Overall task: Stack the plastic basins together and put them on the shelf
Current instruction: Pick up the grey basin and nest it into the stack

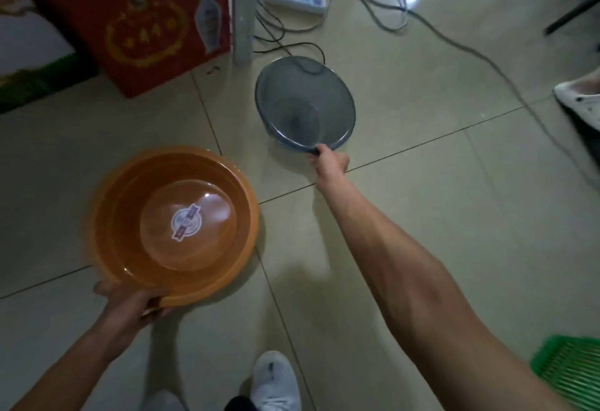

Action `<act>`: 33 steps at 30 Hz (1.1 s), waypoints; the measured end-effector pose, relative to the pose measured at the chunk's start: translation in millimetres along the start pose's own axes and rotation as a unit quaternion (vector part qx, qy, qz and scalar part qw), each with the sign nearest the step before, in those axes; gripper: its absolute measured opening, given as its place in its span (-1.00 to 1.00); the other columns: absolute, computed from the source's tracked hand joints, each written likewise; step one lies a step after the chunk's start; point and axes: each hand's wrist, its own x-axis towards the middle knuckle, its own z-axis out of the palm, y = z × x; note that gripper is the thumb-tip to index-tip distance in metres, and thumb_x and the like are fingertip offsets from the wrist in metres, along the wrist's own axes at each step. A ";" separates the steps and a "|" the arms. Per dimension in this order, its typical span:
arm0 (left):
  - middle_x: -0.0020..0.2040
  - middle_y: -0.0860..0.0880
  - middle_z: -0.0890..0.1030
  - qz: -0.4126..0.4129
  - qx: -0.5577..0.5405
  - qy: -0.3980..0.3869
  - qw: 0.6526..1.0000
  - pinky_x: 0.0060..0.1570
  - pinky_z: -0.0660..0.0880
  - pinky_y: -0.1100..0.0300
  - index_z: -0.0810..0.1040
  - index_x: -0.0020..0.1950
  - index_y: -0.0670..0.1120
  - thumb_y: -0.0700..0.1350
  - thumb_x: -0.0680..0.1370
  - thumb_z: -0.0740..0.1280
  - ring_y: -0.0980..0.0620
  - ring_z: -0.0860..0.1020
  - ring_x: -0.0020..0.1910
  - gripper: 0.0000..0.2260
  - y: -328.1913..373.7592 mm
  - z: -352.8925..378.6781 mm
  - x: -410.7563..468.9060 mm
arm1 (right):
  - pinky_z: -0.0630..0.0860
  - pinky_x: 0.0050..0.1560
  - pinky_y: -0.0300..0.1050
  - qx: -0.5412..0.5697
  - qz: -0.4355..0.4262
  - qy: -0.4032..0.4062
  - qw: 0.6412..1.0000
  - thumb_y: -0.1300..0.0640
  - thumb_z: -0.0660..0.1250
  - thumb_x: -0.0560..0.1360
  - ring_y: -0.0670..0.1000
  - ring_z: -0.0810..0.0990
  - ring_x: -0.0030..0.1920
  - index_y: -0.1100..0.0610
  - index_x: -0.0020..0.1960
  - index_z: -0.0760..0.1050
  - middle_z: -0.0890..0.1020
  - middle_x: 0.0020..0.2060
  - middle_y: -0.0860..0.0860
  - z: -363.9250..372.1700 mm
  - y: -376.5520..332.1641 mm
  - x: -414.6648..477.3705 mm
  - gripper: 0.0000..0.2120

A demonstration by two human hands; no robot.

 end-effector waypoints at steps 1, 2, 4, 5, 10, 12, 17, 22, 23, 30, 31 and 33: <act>-0.03 -0.16 0.62 -0.005 0.003 0.003 1.000 -0.46 0.63 0.16 0.48 0.27 -0.17 -0.39 0.54 0.35 -0.08 0.61 -0.18 -0.67 -0.8 -1.2 3.2 | 0.58 -0.36 -0.23 -0.007 -0.008 -0.025 1.000 0.36 0.38 0.47 -0.08 0.60 -0.49 0.23 -0.26 0.51 0.62 -0.39 0.07 -0.4 -3.0 -9.8 -0.84; -0.04 -0.16 0.62 -0.010 0.002 0.008 1.000 -0.42 0.63 0.13 0.44 0.37 -0.19 -0.36 0.54 0.37 -0.07 0.61 -0.18 -0.59 -1.5 -1.9 4.6 | 0.59 -0.33 -0.25 -0.026 -0.019 -0.044 0.999 0.35 0.37 0.48 -0.09 0.61 -0.50 0.24 -0.25 0.54 0.62 -0.40 0.06 -1.8 -5.0 -18.7 -0.85; -0.10 -0.13 0.60 -0.010 0.012 0.004 1.000 -0.43 0.60 0.14 0.44 0.40 -0.19 -0.27 0.56 0.36 -0.05 0.58 -0.21 -0.59 2.3 -1.3 -1.4 | 0.59 -0.28 -0.24 -0.076 -0.038 -0.086 0.993 0.31 0.35 0.50 -0.09 0.63 -0.47 0.27 -0.18 0.58 0.64 -0.38 0.07 -2.0 -5.7 -45.4 -0.91; -0.12 -0.11 0.60 -0.013 0.012 -0.002 1.000 -0.44 0.59 0.15 0.47 0.36 -0.16 -0.22 0.57 0.35 -0.04 0.57 -0.22 -0.64 6.1 -0.2 -8.0 | 0.58 -0.27 -0.25 -0.101 -0.045 -0.114 0.987 0.29 0.36 0.50 -0.10 0.63 -0.45 0.27 -0.13 0.59 0.65 -0.36 0.07 -1.1 -4.3 -61.3 -0.93; 0.07 -0.14 0.64 -0.053 -0.066 0.016 0.996 -0.26 0.57 0.08 0.40 0.29 0.01 0.14 0.57 0.29 -0.05 0.59 -0.13 -0.64 23.4 -1.1 -33.9 | 0.63 -0.13 -0.23 -0.216 -0.084 -0.322 0.918 0.32 0.33 0.58 -0.04 0.66 -0.24 0.15 0.00 0.63 0.72 -0.17 0.14 2.1 6.7 -142.7 -0.86; -0.04 -0.14 0.70 -0.047 -0.125 0.031 0.991 -0.19 0.56 0.04 0.58 0.17 0.05 0.36 0.53 0.21 -0.07 0.65 -0.21 -0.54 31.0 -7.3 -41.0 | 0.66 0.04 -0.02 -0.264 -0.081 -0.373 0.886 0.30 0.31 0.60 0.06 0.69 -0.09 0.18 0.13 0.63 0.74 -0.04 0.27 4.7 19.7 -160.3 -0.82; -0.08 -0.16 0.62 -0.009 -0.265 0.087 0.960 -0.11 0.48 0.09 0.58 0.17 -0.05 0.37 0.56 0.09 -0.10 0.57 -0.14 -0.44 50.9 -28.8 -35.2 | 0.65 -0.15 -0.12 -0.393 -0.077 -0.361 0.842 0.13 0.30 0.62 0.02 0.73 -0.14 0.13 0.17 0.61 0.73 -0.09 0.17 8.3 57.0 -181.7 -0.81; 0.06 -0.18 0.65 0.008 -0.173 0.082 0.981 -0.03 0.53 0.04 0.51 0.24 -0.06 0.38 0.47 0.20 -0.12 0.61 -0.04 -0.41 65.7 -35.5 -27.7 | 0.64 -0.01 -0.07 -0.534 -0.200 -0.262 0.778 0.13 0.28 0.59 0.10 0.63 0.08 0.12 0.41 0.31 0.55 0.14 0.11 14.3 78.9 -187.2 -0.59; 0.22 -0.19 0.63 0.025 -0.098 0.091 0.991 0.09 0.55 -0.01 0.46 0.35 -0.05 0.40 0.39 0.24 -0.15 0.62 0.09 -0.30 64.4 -34.1 -21.5 | 0.62 0.11 0.02 -0.569 -0.242 -0.233 0.751 0.12 0.32 0.55 0.12 0.57 0.13 0.09 0.48 0.21 0.48 0.20 0.13 18.9 79.1 -188.1 -0.45; 0.60 -0.31 0.13 0.057 0.145 0.102 0.982 0.48 0.30 -0.18 -0.30 0.64 0.12 -0.12 0.67 0.21 -0.33 0.33 0.51 -0.23 62.7 -16.1 -16.7 | 0.39 0.42 0.31 -0.631 -0.211 -0.250 0.704 -0.19 0.15 0.56 0.34 0.33 0.48 -0.21 0.56 -0.41 0.03 0.62 0.20 32.0 91.6 -175.0 -0.16; 0.60 -0.33 0.09 0.051 0.147 0.109 0.982 0.48 0.29 -0.18 -0.29 0.64 0.14 -0.15 0.67 0.22 -0.35 0.32 0.51 -0.22 61.2 -16.0 -13.0 | 0.43 0.39 0.33 -0.607 -0.185 -0.253 0.730 -0.36 0.08 0.48 0.34 0.38 0.44 -0.35 0.46 -0.48 0.05 0.62 0.18 32.3 93.2 -175.6 -0.17; 0.60 -0.34 0.06 0.041 0.143 0.127 0.981 0.44 0.33 -0.17 -0.24 0.64 0.15 -0.20 0.66 0.26 -0.37 0.35 0.48 -0.21 59.3 -13.7 -5.5 | 0.46 0.36 0.34 -0.605 -0.169 -0.243 0.739 -0.38 0.21 0.46 0.33 0.37 0.43 -0.46 0.35 -0.62 -0.07 0.62 0.13 34.7 99.6 -173.3 -0.03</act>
